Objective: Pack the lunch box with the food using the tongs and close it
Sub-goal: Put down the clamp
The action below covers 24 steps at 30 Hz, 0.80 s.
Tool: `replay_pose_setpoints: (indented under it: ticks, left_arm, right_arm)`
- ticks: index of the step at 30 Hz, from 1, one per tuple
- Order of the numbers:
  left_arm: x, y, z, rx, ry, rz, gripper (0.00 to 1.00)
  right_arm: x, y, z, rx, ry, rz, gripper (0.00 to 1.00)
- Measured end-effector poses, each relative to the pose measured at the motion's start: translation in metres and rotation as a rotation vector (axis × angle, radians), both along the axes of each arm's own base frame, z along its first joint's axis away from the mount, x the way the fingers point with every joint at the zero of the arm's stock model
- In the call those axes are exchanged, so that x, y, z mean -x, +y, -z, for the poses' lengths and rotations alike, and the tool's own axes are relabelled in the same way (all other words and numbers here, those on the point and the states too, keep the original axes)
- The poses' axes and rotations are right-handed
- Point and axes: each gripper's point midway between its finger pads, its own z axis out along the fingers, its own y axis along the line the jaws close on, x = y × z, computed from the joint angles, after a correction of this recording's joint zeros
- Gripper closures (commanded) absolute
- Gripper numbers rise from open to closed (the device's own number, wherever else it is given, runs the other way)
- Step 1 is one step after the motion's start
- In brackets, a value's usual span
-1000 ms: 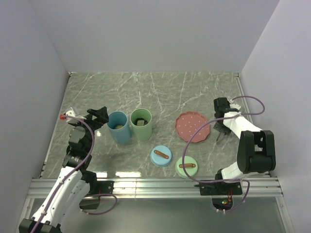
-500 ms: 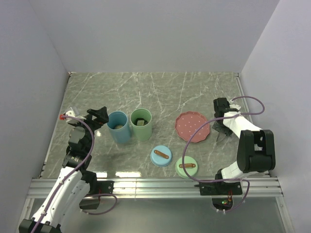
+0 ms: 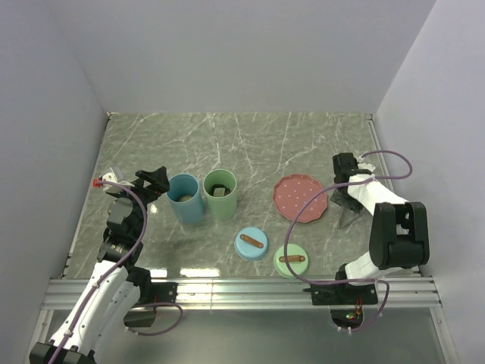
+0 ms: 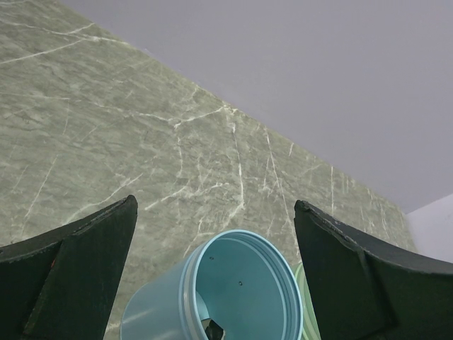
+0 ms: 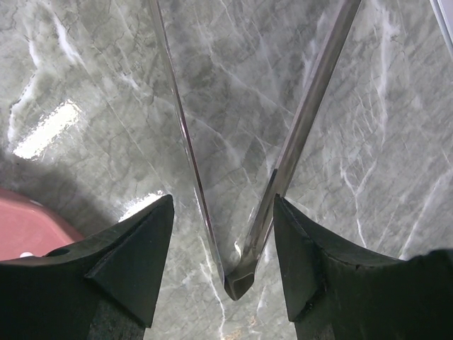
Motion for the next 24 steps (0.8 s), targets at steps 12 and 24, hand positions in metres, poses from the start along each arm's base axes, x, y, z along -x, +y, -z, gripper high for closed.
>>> replay_pose_setpoints:
  ticks: [12,24]
  left_arm:
    - [0.001,0.0,-0.001,0.0,-0.003,-0.001,0.01]
    - [0.004,0.003,-0.004,0.004,-0.022,-0.012,0.0]
  right_arm:
    - [-0.016,0.033,-0.07,-0.026,-0.279,-0.124,0.34]
    - [0.015,0.132,-0.125,-0.217,-0.594,-0.507,0.4]
